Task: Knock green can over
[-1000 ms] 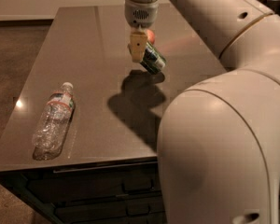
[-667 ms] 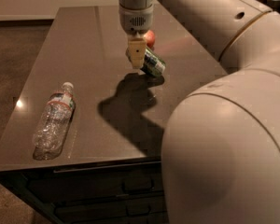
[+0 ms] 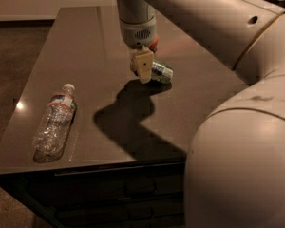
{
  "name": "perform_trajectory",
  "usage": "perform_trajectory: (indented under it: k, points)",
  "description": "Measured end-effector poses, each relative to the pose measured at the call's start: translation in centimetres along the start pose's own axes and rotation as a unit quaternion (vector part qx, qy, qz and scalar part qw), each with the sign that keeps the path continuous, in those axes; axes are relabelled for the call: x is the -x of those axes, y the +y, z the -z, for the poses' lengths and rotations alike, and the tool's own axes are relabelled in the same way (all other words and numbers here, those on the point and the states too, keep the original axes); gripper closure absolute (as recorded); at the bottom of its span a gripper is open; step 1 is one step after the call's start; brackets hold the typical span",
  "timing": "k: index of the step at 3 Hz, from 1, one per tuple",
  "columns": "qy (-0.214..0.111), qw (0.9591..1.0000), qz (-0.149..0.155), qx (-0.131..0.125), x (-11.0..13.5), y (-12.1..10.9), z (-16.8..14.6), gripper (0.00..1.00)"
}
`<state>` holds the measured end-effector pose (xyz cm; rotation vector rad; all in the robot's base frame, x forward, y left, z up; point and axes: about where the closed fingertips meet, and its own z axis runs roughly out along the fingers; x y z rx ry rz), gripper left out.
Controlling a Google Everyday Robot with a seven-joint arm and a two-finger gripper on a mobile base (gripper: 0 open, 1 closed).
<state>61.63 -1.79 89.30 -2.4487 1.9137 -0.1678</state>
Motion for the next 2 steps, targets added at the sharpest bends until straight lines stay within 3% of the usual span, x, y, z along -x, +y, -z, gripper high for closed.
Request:
perform_trajectory:
  k: [1, 2]
  points:
    - [-0.004, 0.9999, 0.003, -0.012, 0.29, -0.61, -0.25, 0.0]
    - [-0.008, 0.9997, 0.003, -0.022, 0.5, -1.18, -0.38, 0.0]
